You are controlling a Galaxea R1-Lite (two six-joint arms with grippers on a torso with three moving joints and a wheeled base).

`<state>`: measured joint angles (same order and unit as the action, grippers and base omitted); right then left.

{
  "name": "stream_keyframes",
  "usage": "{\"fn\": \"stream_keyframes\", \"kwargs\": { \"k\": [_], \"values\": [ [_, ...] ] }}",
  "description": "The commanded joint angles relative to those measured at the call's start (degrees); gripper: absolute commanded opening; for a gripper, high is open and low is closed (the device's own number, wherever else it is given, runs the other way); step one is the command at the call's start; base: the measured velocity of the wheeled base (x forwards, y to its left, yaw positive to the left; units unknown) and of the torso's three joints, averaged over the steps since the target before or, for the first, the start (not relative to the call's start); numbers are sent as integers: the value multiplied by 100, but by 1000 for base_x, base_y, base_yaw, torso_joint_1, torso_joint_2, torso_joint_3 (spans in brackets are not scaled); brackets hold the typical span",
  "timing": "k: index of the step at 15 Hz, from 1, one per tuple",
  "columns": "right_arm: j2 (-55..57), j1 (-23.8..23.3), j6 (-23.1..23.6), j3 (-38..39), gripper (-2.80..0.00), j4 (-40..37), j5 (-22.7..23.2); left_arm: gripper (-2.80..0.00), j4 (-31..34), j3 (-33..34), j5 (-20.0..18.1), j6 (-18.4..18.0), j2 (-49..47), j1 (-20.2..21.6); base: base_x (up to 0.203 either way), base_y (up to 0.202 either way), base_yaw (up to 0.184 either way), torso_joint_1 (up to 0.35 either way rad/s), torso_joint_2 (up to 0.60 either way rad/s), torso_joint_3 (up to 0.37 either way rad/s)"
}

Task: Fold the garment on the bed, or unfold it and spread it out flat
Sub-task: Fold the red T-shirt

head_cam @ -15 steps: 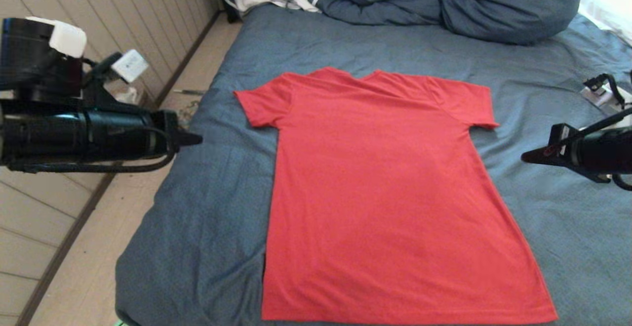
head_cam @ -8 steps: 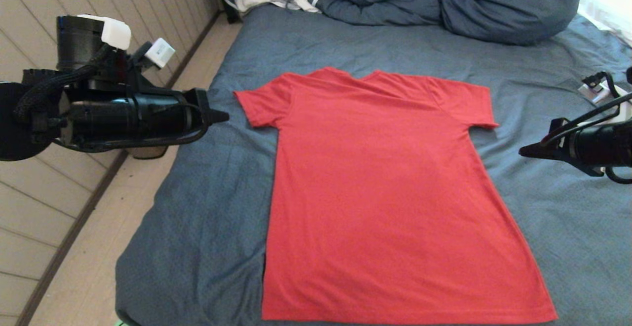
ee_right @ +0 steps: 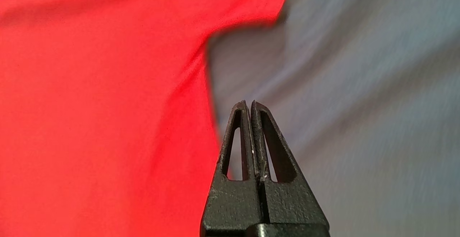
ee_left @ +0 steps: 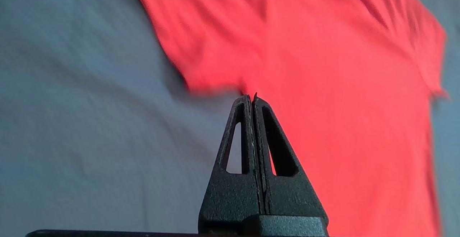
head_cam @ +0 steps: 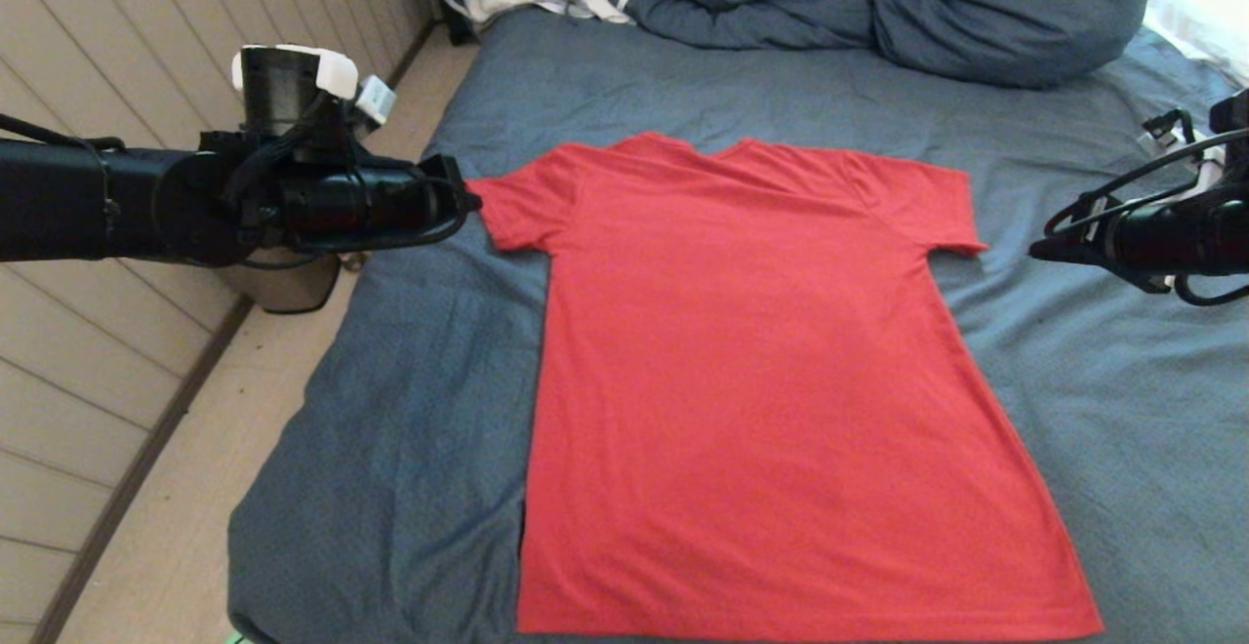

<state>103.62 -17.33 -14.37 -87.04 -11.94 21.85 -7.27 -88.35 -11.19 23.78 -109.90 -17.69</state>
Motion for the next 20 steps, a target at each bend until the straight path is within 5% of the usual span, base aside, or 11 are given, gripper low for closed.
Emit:
{"fn": "stream_keyframes", "kwargs": {
  "k": [1, 7, 8, 19, 20],
  "values": [
    [656, -38, -13, -345, -280, 150, -11, -280, -640, -137, 122, -14, -290, 87, 0, 0, 0, 0, 0, 0],
    [1351, -25, -51, -1143, -280, 471, -29, -280, -951, -221, 416, -23, -506, 194, 0, 0, 0, 0, 0, 0],
    [1372, -18, -50, -1232, 0, 473, -52, -280, -952, -197, 416, -23, -506, 187, 0, 0, 0, 0, 0, 0],
    [2141, 40, -197, -1927, 0, 462, -49, -280, -952, -174, 451, -19, -538, 193, 0, 0, 0, 0, 0, 0],
    [2165, 52, -364, -2010, -280, 464, -49, -280, -952, -225, 451, -31, -541, 189, 0, 0, 0, 0, 0, 0]
  ]
}}
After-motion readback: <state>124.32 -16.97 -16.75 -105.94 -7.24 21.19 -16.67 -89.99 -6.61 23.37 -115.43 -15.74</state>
